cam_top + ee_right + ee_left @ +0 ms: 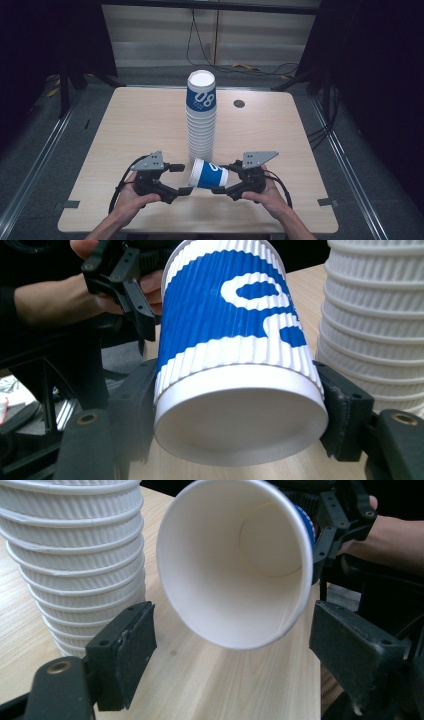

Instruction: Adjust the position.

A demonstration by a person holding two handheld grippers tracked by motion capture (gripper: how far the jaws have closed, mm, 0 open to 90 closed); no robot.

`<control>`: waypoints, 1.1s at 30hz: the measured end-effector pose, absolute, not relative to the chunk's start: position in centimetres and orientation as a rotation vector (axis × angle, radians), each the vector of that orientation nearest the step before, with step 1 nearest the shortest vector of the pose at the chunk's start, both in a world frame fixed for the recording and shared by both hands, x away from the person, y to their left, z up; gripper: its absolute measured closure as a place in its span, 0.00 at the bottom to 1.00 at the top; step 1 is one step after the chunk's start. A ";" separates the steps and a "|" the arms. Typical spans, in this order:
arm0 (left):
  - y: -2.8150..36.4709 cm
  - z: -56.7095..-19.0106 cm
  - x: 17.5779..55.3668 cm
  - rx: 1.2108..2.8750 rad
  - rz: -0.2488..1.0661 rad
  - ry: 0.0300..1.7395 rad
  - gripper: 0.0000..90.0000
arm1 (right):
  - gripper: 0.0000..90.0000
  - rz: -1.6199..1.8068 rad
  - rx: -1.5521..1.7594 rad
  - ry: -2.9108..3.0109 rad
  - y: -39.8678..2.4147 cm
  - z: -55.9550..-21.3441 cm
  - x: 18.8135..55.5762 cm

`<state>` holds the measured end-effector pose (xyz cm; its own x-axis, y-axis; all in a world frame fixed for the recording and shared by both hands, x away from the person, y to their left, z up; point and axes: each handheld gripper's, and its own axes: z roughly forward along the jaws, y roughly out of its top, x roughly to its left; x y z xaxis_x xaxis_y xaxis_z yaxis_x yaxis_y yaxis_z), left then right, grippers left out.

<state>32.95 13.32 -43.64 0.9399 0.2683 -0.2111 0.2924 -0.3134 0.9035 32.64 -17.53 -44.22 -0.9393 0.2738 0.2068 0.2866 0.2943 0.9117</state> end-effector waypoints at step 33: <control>11.5 -44.1 33.2 1.862 -0.127 0.375 0.11 | 0.33 -1.777 -0.401 -2.507 -15.8 -44.7 32.1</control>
